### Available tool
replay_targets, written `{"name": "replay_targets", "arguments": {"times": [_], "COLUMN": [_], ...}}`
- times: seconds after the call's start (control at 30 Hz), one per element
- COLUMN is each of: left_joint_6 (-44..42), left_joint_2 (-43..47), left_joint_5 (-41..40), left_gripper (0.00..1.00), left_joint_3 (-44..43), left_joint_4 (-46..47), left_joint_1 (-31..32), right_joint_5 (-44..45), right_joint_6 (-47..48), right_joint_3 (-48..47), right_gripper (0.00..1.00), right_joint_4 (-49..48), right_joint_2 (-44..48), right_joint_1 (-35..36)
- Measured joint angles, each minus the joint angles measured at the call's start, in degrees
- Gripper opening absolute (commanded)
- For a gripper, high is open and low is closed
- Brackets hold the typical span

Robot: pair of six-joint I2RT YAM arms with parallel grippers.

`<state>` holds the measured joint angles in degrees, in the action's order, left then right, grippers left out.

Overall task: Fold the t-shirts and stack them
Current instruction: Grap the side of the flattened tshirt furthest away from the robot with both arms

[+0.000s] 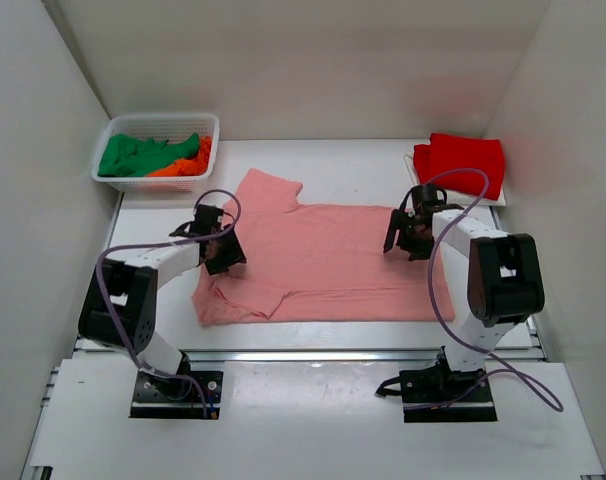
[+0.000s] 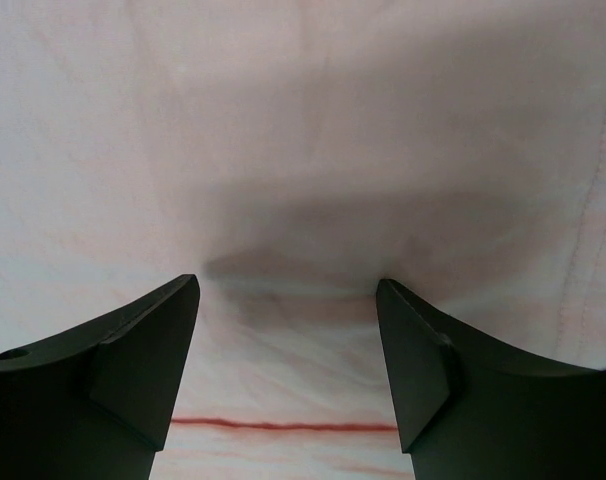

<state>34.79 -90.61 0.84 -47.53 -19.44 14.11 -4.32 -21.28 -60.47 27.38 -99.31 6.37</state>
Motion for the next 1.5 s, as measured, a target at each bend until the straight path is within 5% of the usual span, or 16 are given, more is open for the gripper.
{"name": "replay_targets", "arguments": {"times": [0.23,0.47,0.77,1.07,1.17,1.3,1.33,1.37,1.43,1.5], "left_joint_6": [1.0,0.6,-3.8,-8.1,-9.0,-10.6,-11.0,-11.5,-12.3,-12.6], "left_joint_2": [4.7,2.1,-22.2,-48.7,-52.7,-60.2,-61.7,-62.6,-62.7,-62.2], "left_joint_5": [0.0,1.0,0.7,-8.1,-8.6,-9.2,-9.2,-9.2,-9.4,-9.5], "left_gripper": [0.68,0.75,0.79,0.86,0.81,0.42,0.4,0.44,0.79,0.86], "left_joint_3": [1.4,-21.9,-49.8,-70.4,-79.3,-92.9,-95.1,-95.9,-96.1,-95.8], "left_joint_4": [-5.6,-9.2,-9.0,-15.7,-18.8,-24.9,-26.5,-27.7,-28.8,-29.4], "left_joint_1": [-0.5,-0.7,-2.7,-1.8,-1.5,-1.5,-1.5,-1.5,-1.5,-1.5], "right_joint_5": [-0.2,1.0,2.1,1.8,2.8,5.6,6.2,6.7,7.5,8.2], "right_joint_6": [-0.1,0.0,0.3,0.3,0.3,0.3,0.2,0.2,0.0,-0.2], "right_joint_3": [0.3,-8.8,-21.2,-21.6,-21.5,-21.9,-22.3,-23.0,-24.2,-24.9], "right_gripper": [0.7,0.73,0.73,0.74,0.76,0.77,0.78,0.77,0.78,0.78], "right_joint_4": [3.5,8.8,9.2,7.4,7.0,6.9,7.1,7.4,7.7,8.1], "right_joint_2": [1.4,1.3,-2.1,-5.0,-5.6,-8.4,-9.4,-10.7,-12.9,-14.0], "right_joint_1": [0.1,-0.3,-6.3,-5.9,-5.8,-6.0,-6.1,-6.3,-6.9,-7.6]}}
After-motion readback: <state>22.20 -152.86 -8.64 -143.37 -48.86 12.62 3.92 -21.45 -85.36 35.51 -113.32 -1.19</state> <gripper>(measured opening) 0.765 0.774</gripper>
